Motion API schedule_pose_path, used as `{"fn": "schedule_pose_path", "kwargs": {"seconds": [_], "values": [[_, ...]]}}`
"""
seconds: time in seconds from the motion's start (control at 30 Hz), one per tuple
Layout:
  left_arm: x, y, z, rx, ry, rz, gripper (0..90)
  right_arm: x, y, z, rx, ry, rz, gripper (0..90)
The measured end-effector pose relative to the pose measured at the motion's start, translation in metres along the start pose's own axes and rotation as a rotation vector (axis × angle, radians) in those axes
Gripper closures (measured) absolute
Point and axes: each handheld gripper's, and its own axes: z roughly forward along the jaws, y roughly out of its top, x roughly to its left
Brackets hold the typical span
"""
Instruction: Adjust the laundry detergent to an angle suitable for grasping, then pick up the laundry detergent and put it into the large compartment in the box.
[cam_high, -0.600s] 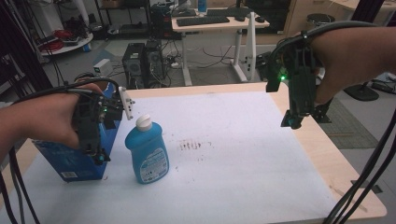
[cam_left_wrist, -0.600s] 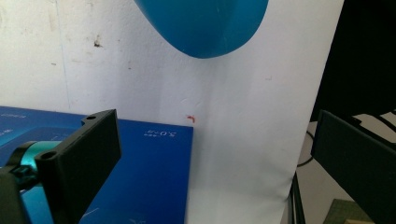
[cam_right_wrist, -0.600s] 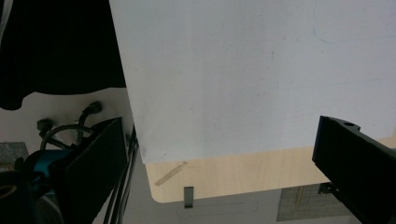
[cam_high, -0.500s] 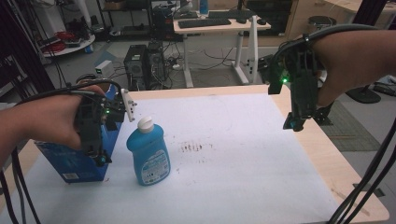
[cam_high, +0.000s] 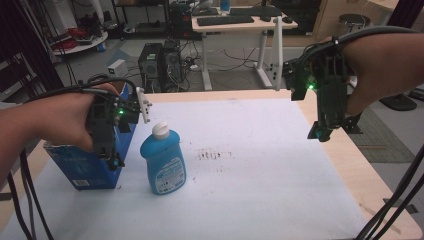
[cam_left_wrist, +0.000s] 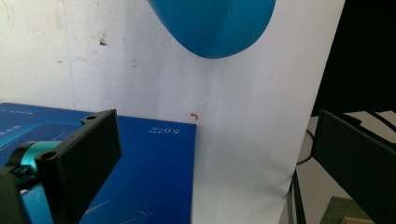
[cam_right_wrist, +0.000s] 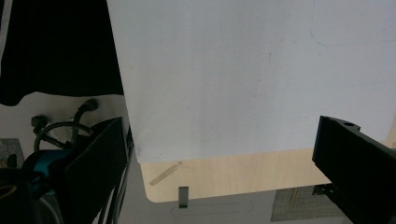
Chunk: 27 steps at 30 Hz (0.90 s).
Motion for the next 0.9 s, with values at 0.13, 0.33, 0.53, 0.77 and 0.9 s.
{"fn": "schedule_pose_path", "kwargs": {"seconds": [0.13,0.33,0.53,0.77,0.9], "values": [[0.002,0.001,0.000,0.004,0.000,0.002,1.7,-0.001,0.000,0.003,0.007,-0.003,0.000,2.4],[0.003,0.002,-0.001,0.003,-0.006,-0.001,1.7,-0.003,-0.003,0.007,-0.003,-0.001,0.004,2.4],[0.004,0.001,-0.003,0.004,-0.002,-0.009,1.7,-0.008,-0.006,0.010,0.004,0.001,0.016,2.4],[0.004,0.002,-0.005,-0.010,-0.010,-0.025,1.7,-0.012,-0.004,0.016,0.005,0.011,-0.003,2.4],[0.001,0.002,-0.010,-0.041,0.005,-0.056,1.7,-0.013,-0.003,0.017,0.012,0.007,-0.006,2.4]]}}
